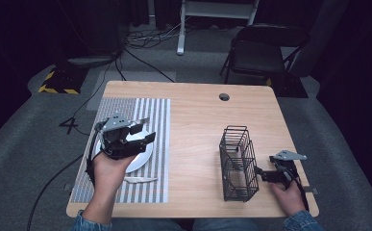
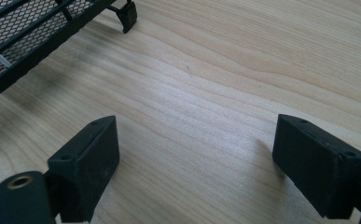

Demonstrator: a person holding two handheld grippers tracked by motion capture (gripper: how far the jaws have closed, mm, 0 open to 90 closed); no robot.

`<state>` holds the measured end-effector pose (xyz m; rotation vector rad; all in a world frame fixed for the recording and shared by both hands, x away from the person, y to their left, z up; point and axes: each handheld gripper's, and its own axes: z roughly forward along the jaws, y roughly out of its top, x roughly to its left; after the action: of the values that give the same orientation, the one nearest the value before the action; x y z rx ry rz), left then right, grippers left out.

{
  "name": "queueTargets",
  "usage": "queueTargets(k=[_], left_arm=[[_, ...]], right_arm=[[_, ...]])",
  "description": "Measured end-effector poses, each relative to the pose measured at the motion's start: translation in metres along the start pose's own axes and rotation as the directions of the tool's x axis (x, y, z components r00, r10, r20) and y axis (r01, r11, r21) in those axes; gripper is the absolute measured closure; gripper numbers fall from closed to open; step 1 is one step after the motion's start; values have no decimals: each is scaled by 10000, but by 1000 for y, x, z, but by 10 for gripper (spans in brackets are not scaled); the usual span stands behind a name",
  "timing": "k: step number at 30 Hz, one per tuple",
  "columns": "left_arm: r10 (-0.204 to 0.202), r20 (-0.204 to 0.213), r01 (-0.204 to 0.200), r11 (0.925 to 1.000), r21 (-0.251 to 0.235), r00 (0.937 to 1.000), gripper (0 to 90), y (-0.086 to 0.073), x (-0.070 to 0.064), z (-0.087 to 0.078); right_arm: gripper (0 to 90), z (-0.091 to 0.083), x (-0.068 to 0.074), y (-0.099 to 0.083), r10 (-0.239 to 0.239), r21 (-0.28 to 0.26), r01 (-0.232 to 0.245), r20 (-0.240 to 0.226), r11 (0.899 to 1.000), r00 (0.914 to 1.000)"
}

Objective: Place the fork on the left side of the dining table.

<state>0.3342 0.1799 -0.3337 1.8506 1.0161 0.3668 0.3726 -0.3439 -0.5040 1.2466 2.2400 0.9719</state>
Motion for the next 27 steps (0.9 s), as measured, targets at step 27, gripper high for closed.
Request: queueTargets(k=[27], left_arm=[[-38, 709, 26, 9998, 174, 9975, 431, -72, -16, 29]], right_arm=[[147, 0, 0, 0, -9, 2, 9, -2, 10000, 10000]])
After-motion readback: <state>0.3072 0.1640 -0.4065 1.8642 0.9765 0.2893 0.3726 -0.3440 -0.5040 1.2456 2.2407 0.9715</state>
